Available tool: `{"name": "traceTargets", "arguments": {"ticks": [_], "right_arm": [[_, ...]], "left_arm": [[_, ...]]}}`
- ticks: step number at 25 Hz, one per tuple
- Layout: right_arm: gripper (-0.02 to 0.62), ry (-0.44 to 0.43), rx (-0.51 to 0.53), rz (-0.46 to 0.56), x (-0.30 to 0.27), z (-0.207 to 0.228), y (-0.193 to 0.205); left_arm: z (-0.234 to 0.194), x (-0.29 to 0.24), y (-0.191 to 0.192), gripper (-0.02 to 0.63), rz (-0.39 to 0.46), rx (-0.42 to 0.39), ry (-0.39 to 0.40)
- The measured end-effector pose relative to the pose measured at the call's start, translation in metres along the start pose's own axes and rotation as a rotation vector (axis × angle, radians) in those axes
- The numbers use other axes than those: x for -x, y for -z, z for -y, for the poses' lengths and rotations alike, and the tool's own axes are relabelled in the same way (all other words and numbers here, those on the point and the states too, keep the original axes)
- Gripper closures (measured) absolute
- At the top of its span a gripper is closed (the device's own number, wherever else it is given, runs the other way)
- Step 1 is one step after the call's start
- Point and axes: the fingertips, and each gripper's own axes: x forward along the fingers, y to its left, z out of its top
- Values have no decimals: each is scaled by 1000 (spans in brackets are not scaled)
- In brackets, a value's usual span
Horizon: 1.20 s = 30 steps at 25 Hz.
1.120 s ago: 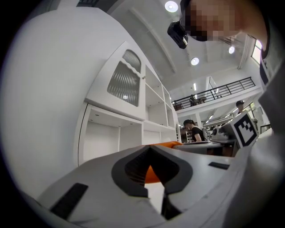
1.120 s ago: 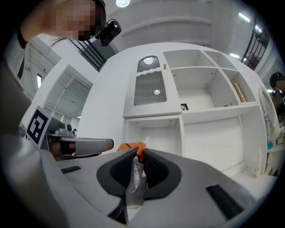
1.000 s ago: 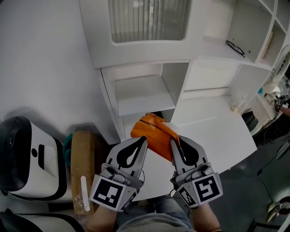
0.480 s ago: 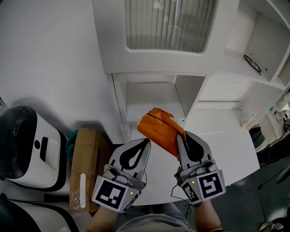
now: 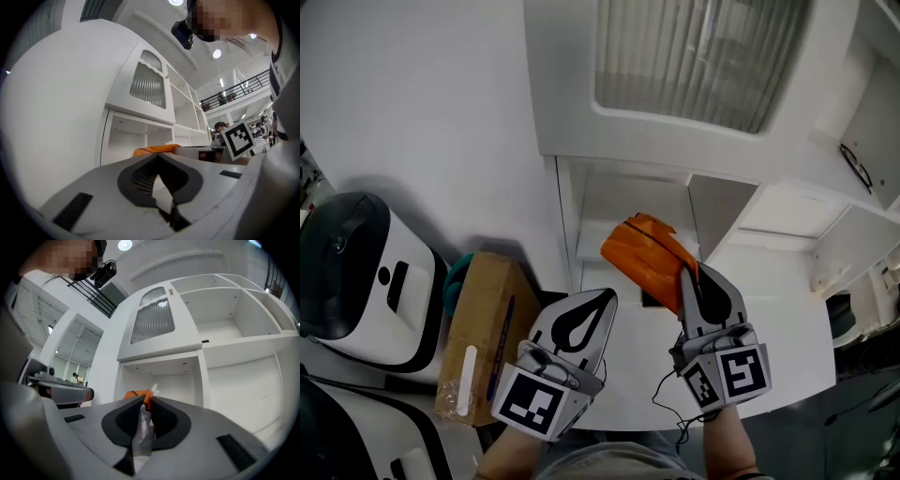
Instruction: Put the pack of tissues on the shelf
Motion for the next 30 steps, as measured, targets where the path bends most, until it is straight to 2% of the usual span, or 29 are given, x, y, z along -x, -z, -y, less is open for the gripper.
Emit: {"name": "traceTargets", "arguments": {"ticks": [17,22,27,30], "right_arm": [[548,-54,-13,-32,-52,15,23],[548,-50,12,-35,-64,18,27],[541,-8,64,-37,-95,35,24],[450,-30,9,-93,-108,40,33]], "left_arm": [[-30,7,5,566,-39,-3,-155],[-35,10,6,566,-45,-5,-182],[-37,13,6,566,-54,-8,-197],[-35,14,6,566,-55,-14,-201]]}}
